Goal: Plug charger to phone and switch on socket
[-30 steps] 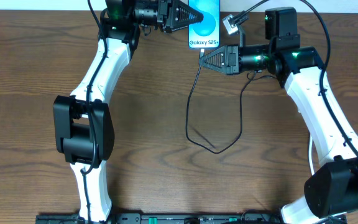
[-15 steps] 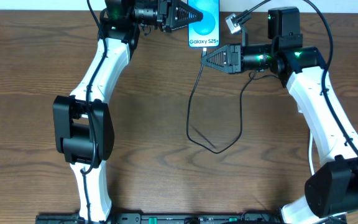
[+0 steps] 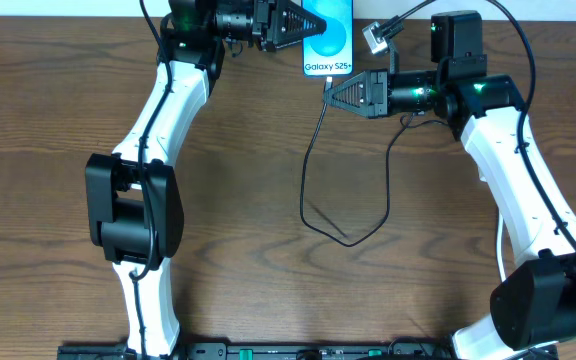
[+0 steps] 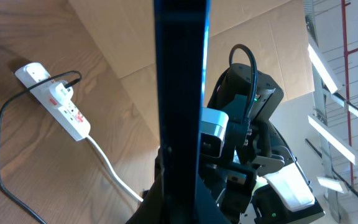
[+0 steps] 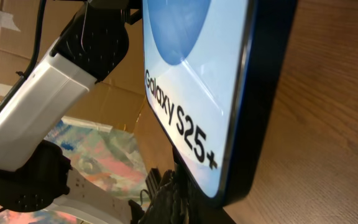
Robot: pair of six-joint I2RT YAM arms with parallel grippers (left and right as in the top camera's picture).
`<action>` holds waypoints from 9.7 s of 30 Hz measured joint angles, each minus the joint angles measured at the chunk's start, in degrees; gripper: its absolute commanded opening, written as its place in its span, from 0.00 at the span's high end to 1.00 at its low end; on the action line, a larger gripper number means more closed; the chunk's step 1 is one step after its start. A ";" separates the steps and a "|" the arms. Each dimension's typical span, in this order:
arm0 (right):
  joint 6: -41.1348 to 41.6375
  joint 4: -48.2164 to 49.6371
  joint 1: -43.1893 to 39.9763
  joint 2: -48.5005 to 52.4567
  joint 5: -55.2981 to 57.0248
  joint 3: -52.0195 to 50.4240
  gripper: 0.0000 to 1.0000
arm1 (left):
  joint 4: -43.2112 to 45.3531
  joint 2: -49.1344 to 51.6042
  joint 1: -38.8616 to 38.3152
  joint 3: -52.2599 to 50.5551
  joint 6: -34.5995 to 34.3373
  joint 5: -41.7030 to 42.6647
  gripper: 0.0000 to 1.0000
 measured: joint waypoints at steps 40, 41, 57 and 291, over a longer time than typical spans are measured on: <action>0.24 1.25 0.87 0.00 0.24 0.00 0.99 | 0.00 0.00 0.07 0.00 -0.02 0.26 0.93; 0.24 1.36 0.79 0.00 0.24 0.00 0.99 | 0.00 0.00 0.11 0.00 -0.02 0.22 0.93; 0.48 1.92 -0.17 0.00 0.02 0.00 0.96 | 0.00 0.00 0.15 0.00 -0.02 -0.57 0.93; -9.55 -29.31 0.11 0.00 23.52 -0.02 0.99 | -1.57 0.00 -0.02 0.00 3.76 0.26 0.93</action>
